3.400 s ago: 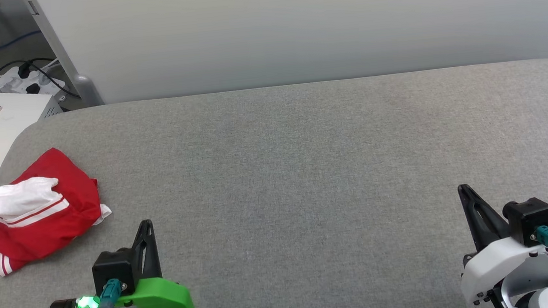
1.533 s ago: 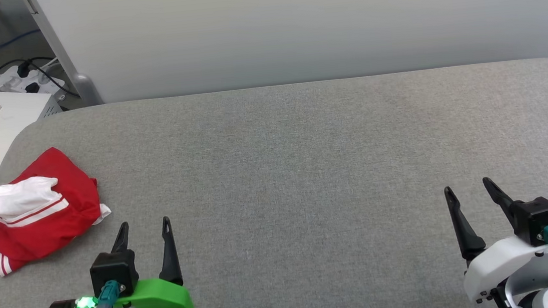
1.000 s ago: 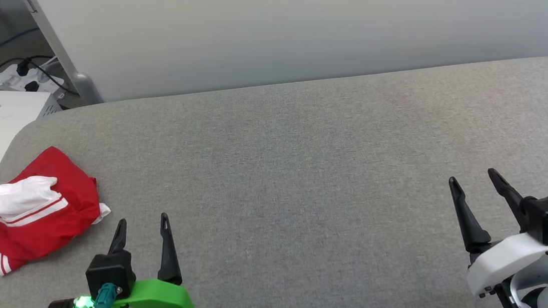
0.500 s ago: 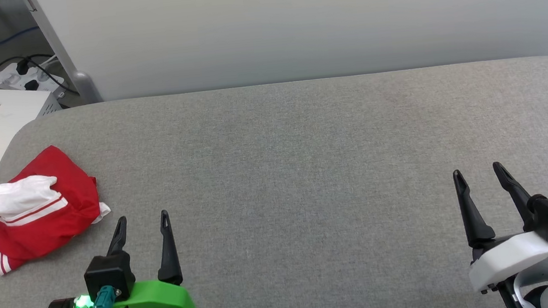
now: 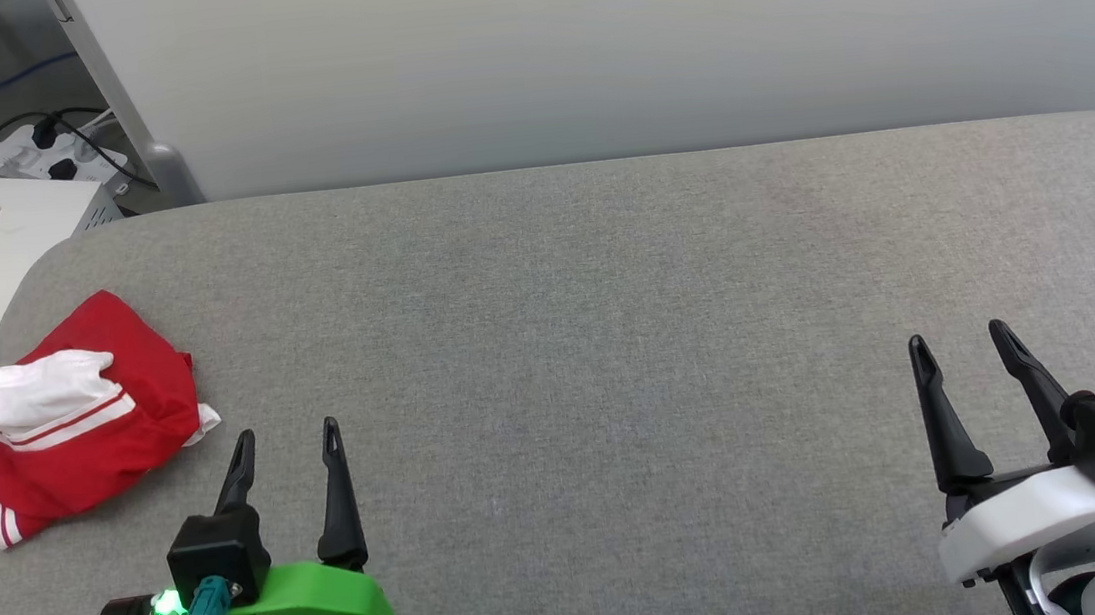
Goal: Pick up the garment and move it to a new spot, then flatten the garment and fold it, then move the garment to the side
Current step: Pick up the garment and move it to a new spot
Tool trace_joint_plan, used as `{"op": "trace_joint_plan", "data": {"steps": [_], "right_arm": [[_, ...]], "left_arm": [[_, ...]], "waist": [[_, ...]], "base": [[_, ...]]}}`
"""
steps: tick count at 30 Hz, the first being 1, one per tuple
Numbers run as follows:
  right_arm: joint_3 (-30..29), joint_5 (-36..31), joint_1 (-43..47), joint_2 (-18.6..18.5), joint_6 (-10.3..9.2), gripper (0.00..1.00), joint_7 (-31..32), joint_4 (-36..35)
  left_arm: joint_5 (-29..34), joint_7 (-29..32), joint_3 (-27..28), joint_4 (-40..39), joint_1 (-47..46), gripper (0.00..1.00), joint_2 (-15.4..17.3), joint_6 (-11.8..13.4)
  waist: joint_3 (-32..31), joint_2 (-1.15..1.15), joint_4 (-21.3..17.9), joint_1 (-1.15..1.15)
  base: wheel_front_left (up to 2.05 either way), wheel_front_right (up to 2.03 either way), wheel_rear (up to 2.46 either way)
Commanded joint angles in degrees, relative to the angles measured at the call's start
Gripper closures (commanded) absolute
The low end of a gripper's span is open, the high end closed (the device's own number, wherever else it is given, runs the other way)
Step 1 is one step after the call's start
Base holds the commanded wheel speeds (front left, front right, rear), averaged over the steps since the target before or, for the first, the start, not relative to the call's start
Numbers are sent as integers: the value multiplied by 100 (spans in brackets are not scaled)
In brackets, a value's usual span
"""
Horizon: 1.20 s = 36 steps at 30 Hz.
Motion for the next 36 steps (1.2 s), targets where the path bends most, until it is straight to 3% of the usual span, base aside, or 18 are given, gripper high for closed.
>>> {"op": "trace_joint_plan", "data": {"steps": [1, 36], "right_arm": [[-1, 70, 77, 4, -2, 0, -59, -50], [121, 36, 260, 7, -3, 0, -479, -24]], "left_arm": [[-58, -63, -3, 15, -85, 0, -12, 24], [-246, -489, -101, 206, -91, 0, -20, 56]], "waist": [[-3, 0, 1, 0], [34, 0, 29, 0]], "base": [[0, 0, 0], [0, 0, 0]]}}
